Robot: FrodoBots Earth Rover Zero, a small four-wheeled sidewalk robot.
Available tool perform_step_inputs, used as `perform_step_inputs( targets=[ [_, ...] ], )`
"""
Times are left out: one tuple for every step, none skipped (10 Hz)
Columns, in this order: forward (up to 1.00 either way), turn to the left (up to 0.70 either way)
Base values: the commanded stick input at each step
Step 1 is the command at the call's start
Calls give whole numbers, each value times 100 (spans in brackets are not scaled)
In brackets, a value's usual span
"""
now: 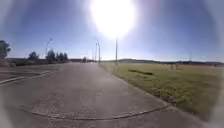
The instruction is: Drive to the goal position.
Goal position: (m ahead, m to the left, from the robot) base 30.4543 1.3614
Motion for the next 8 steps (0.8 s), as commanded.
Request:
perform_step_inputs(
  targets=[
    [100,7],
    [100,0],
    [100,0],
    [100,0],
    [100,0],
    [100,0],
    [100,0],
    [100,0]
  ],
)
